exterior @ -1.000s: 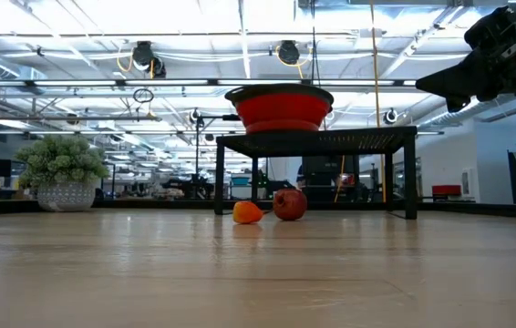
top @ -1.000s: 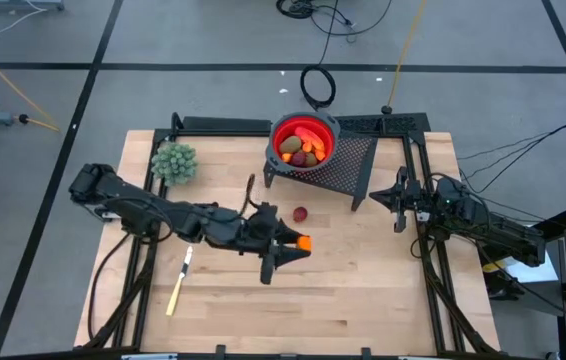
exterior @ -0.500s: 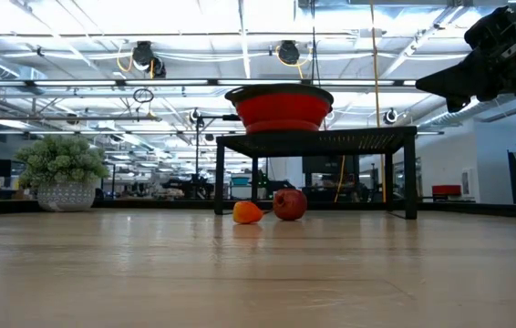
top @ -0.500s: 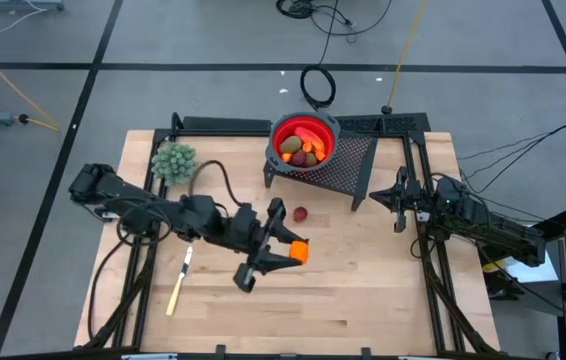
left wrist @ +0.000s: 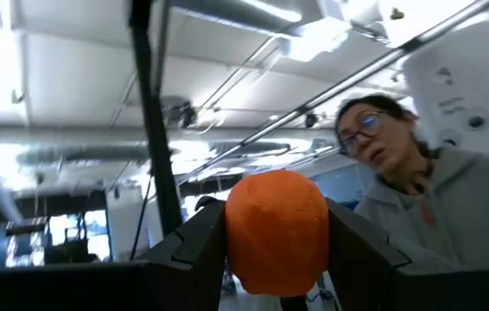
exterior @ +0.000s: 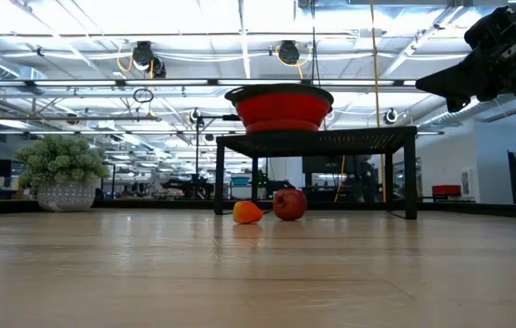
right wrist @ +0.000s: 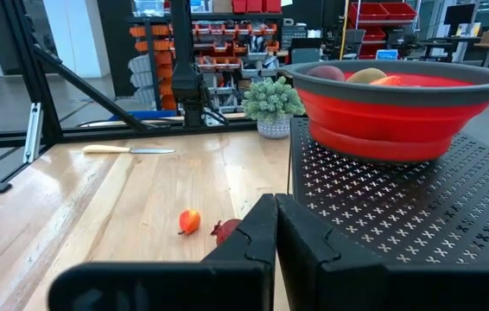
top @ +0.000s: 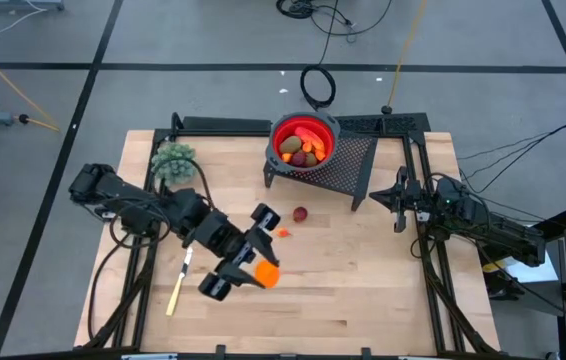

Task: Pick & Place Fruit
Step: Put the orange into the red strainer bowl on the shelf

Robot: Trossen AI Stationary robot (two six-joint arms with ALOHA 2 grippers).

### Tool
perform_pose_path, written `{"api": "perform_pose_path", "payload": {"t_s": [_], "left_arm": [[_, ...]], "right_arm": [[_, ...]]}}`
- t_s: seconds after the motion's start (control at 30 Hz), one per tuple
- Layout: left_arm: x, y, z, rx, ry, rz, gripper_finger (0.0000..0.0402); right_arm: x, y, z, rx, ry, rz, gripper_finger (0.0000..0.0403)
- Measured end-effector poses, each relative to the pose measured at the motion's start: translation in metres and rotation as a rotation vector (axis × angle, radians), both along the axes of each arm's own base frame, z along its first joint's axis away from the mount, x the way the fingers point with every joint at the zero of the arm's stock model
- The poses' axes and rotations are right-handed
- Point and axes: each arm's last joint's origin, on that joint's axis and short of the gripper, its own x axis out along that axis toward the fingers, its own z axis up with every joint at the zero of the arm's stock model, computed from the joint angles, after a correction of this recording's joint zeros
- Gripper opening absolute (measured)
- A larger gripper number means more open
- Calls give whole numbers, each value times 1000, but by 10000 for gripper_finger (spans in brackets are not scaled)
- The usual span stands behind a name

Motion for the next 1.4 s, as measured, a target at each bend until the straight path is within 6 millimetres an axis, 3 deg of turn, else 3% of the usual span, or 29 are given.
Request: {"api": "perform_pose_path", "payload": {"t_s": [0.13,0.5,1.1,1.4], "left_arm": [[-3,-1,1,64,-71,-28,163],[-2,-1,1,39,-49,-31,163],[-1,20,11,-640,130,167,163],[0,22,11,-769,165,158,163]], "right_arm": [[0,0,0,0,0,0,0],[0,0,0,0,0,0,0],[0,0,0,0,1,-2,0],[0,0,0,-1,0,-3,0]]}}
